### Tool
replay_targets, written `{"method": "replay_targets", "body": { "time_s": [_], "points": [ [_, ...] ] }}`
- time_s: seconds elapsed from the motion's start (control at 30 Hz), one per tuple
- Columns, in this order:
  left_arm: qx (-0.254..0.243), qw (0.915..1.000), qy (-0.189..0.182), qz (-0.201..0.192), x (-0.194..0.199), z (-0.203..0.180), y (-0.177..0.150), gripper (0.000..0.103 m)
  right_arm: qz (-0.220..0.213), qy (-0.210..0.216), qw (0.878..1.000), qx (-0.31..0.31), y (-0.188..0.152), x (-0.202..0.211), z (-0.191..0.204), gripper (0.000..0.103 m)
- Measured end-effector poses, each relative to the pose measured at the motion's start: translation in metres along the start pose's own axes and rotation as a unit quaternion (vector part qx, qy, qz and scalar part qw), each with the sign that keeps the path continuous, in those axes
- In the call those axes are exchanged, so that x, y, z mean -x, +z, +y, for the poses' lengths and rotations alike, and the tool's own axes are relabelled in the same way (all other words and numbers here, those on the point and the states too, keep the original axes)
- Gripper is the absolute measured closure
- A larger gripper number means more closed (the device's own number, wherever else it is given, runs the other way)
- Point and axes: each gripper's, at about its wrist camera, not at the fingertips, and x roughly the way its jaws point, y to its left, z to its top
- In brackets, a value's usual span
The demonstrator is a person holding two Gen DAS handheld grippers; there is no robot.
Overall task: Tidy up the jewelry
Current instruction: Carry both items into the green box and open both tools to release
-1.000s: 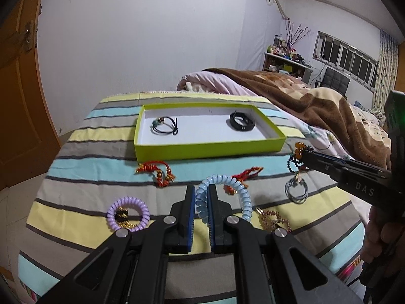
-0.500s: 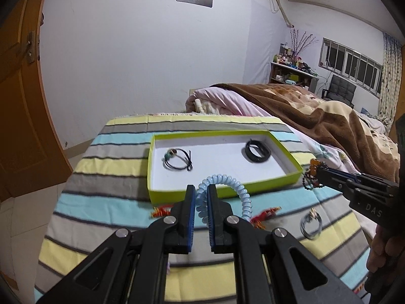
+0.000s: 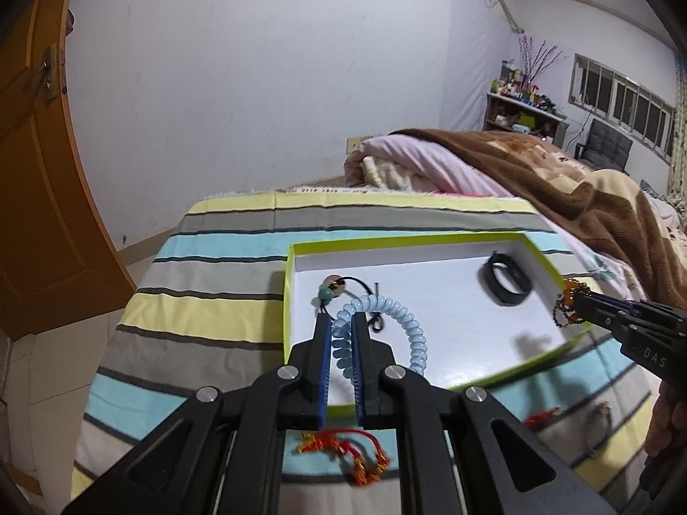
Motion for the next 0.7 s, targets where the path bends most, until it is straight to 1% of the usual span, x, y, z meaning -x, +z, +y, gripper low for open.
{"method": "replay_targets", "body": {
  "time_s": [0.27,0.43,0.53,0.63,0.7],
  "points": [
    [0.004,0.9993,0.011,0.034,-0.037,0.007,-0.004,0.093,0.034,-0.011,0.999,0.0,0.002,-0.035,-0.007,0.088],
    [0.007,0.9988,0.005,0.049,-0.049,0.007,-0.006,0.093,0.043,-0.012,0.999,0.0,0.001,-0.044,-0.009,0.088],
    [0.014,0.9986,-0.004,0.051,-0.052,0.01,-0.007,0.093,0.049,-0.01,0.999,0.002,0.003,-0.048,-0.007,0.087],
    [0.009,0.9987,-0.002,0.05,-0.053,0.009,-0.007,0.093,0.05,-0.014,0.999,0.009,0.004,-0.05,-0.005,0.087],
    [0.009,0.9987,-0.005,0.05,-0.052,0.009,-0.007,0.092,0.049,-0.017,0.999,0.011,0.003,-0.05,-0.004,0.084]
  ]
}}
